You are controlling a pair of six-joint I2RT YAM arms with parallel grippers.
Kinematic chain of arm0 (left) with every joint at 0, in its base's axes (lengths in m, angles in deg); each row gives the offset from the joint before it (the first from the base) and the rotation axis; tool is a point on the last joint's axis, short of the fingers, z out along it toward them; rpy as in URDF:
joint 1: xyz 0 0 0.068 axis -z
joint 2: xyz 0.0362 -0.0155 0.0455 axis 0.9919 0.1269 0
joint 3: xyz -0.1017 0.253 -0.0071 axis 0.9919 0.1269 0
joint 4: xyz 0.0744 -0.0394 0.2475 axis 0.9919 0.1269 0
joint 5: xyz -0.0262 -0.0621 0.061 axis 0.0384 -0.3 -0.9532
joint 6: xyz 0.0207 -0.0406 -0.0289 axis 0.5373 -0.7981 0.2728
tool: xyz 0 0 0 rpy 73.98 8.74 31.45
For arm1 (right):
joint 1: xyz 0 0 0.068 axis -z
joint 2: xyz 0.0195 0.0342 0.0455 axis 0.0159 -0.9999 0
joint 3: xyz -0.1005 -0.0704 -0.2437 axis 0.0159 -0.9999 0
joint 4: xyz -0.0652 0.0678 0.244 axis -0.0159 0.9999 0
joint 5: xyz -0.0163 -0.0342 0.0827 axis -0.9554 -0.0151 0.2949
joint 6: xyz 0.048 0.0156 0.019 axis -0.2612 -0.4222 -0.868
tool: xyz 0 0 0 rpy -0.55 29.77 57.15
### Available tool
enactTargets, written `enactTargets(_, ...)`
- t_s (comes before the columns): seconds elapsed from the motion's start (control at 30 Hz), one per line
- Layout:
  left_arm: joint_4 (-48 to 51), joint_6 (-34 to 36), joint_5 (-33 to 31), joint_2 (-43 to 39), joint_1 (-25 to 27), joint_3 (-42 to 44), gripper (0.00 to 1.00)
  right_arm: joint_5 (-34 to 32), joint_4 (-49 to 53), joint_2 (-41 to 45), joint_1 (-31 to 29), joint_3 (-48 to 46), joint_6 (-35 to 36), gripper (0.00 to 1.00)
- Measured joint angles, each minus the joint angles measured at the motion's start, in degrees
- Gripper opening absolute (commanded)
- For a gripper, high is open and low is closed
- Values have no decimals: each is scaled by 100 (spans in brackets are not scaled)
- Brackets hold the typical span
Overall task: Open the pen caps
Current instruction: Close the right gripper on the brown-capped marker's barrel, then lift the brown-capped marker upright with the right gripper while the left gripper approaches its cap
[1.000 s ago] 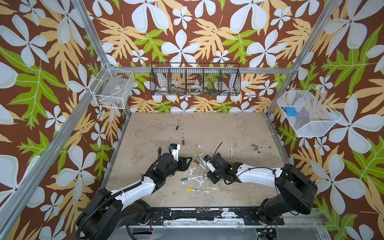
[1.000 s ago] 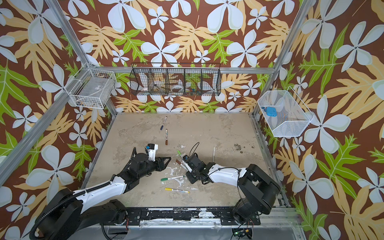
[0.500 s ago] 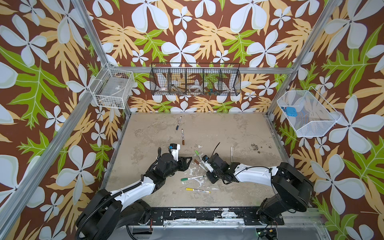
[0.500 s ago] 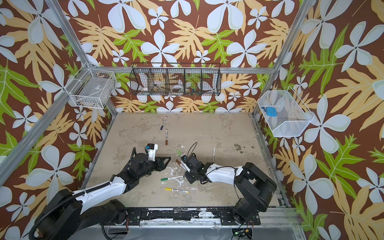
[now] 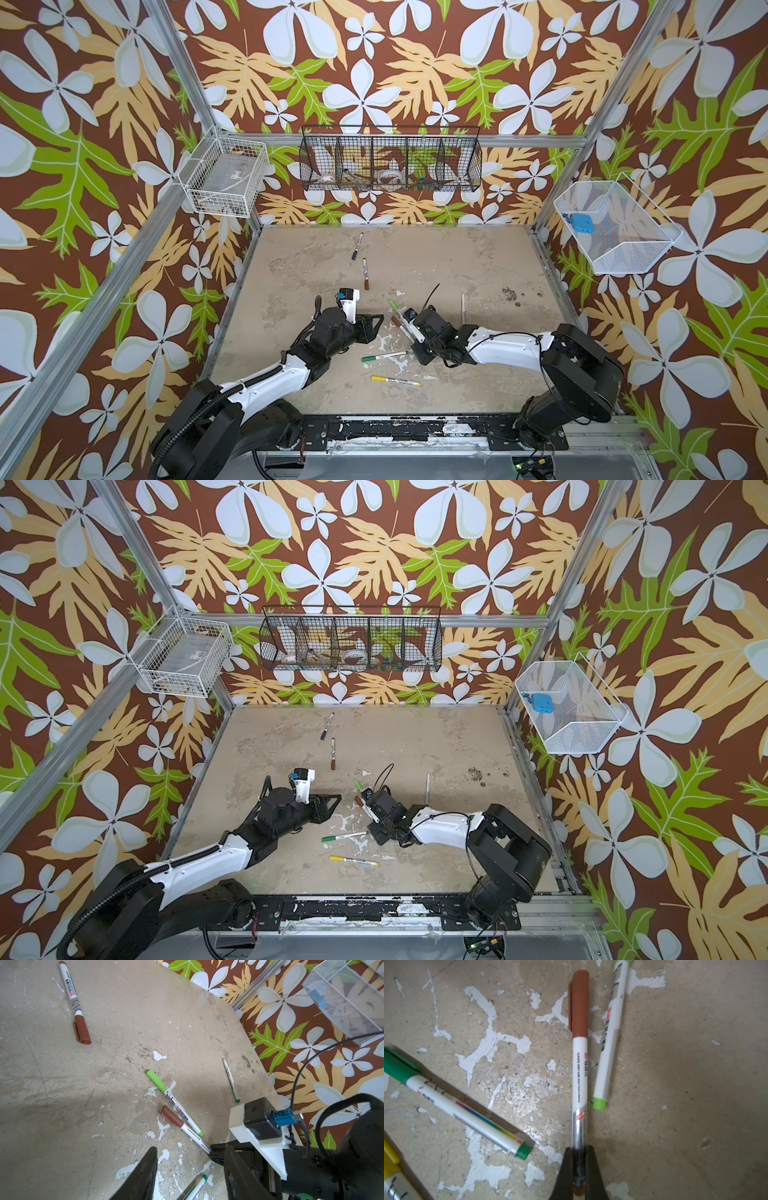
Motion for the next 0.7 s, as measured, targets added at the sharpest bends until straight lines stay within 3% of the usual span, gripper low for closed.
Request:
enactTargets(0.3, -885, -326, -208, -1202, 0, 404, 56, 168, 17, 861, 9, 345, -271, 0)
enactTargets(0.53, -1202, -533, -531, -1029, 0, -227, 57, 144, -76, 1687, 142, 793, -710, 0)
enactTargets(0.7, -2033, -393, -411, -798, -2, 219, 57, 63, -573, 2288, 142, 234, -579, 0)
